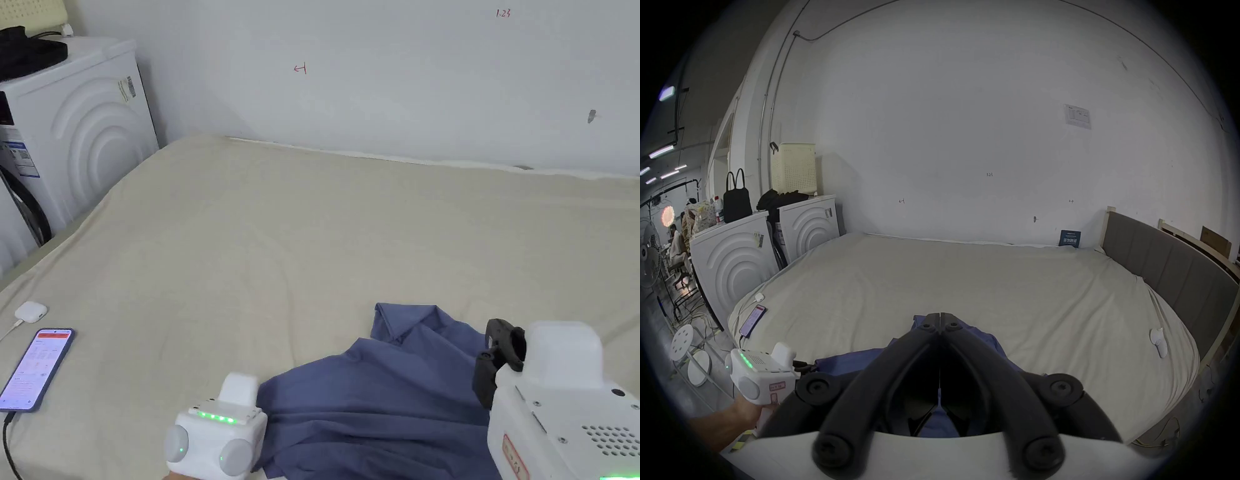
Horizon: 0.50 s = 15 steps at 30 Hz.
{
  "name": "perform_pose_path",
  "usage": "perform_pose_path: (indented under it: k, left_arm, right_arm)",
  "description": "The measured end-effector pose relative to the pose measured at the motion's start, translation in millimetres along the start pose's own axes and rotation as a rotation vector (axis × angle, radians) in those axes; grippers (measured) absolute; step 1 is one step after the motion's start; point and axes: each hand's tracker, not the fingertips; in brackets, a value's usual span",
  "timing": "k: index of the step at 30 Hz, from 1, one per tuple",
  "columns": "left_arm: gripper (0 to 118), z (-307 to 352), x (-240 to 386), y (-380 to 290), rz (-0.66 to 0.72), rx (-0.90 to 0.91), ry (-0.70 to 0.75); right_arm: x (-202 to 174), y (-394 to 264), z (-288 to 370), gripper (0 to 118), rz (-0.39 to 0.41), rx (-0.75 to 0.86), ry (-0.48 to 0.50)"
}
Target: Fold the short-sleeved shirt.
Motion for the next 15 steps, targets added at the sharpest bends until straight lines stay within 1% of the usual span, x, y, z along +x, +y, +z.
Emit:
perform_pose_path:
  k: [1,4,5,6,7,8,9,10,11,12,13,15]
  left_arm:
    - [1,11,2,0,0.017,0.060,0.009]
    - [1,48,-1,6,0.129,0.200,0.009]
    - [1,58,-1,10,0.123,0.213,0.024]
    - [1,68,-5,17,0.120,0.242,0.032]
    - [1,80,-4,22,0.117,0.291,0.049]
    - [1,90,-3,28,0.109,0.325,0.052]
    - [1,97,-3,34,0.098,0.336,0.047]
    - [1,105,-2,41,0.095,0.366,0.068]
    - [1,112,-1,47,0.097,0.388,0.065]
    - [1,116,-1,52,0.093,0.377,0.047]
    - [1,121,0,58,0.093,0.395,0.041]
    - [1,129,2,64,0.096,0.436,0.036]
  right_arm:
    - [0,-1,1,0,0.008,-0.002,0.001]
    - [3,-6,3,0,0.047,-0.003,-0.011]
    - [5,-9,2,1,0.050,-0.004,-0.016]
    - [8,-12,-2,3,0.052,-0.005,-0.018]
    - [12,-15,-6,9,0.055,-0.008,-0.025]
    - [15,-18,-12,22,0.060,-0.015,-0.033]
    - [18,-19,-18,39,0.062,-0.023,-0.039]
    - [22,-22,-27,64,0.062,-0.026,-0.038]
    - [26,-24,-40,106,0.065,-0.039,-0.030]
    - [30,-26,-54,118,0.076,-0.092,0.003]
    - [34,-29,-69,118,0.101,-0.128,0.026]
    - [42,-32,-101,118,0.136,-0.119,0.046]
